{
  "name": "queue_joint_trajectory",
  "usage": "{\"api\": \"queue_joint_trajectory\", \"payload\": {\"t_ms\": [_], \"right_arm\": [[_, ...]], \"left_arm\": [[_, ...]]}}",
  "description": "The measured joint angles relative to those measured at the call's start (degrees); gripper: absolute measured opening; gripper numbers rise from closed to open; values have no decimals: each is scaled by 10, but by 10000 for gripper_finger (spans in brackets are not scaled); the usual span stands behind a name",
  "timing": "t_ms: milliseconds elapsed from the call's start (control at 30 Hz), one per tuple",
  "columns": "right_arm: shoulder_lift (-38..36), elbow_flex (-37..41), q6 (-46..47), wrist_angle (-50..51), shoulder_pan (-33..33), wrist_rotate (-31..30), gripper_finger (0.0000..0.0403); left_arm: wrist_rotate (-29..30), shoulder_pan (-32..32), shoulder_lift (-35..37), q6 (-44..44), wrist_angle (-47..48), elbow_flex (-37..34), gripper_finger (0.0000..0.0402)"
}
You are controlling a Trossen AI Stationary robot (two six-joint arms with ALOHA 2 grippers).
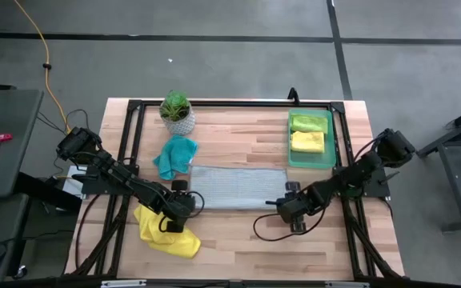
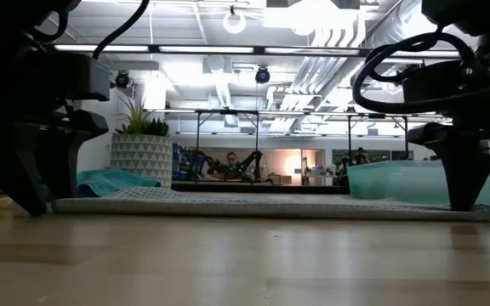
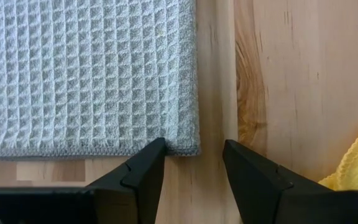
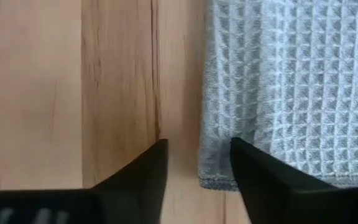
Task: Fold microfiber towels
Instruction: Fold the gray microfiber cloth
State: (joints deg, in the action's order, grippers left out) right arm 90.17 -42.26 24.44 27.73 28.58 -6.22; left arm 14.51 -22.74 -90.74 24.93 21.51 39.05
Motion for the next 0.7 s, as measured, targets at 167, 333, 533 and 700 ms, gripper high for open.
{"api": "queue_joint_trajectory", "payload": {"t_ms": [167,333,533,700], "right_arm": [[0,0,45,2,0,-4,67],[1,0,92,2,0,-7,13],[3,-14,120,8,-1,13,4],[0,-50,103,6,-7,93,2]], "left_arm": [[14,-18,-2,11,-2,0,116],[31,-37,-2,34,-3,-1,22],[30,-40,-2,83,4,4,12],[-37,-39,10,77,65,35,5]]}}
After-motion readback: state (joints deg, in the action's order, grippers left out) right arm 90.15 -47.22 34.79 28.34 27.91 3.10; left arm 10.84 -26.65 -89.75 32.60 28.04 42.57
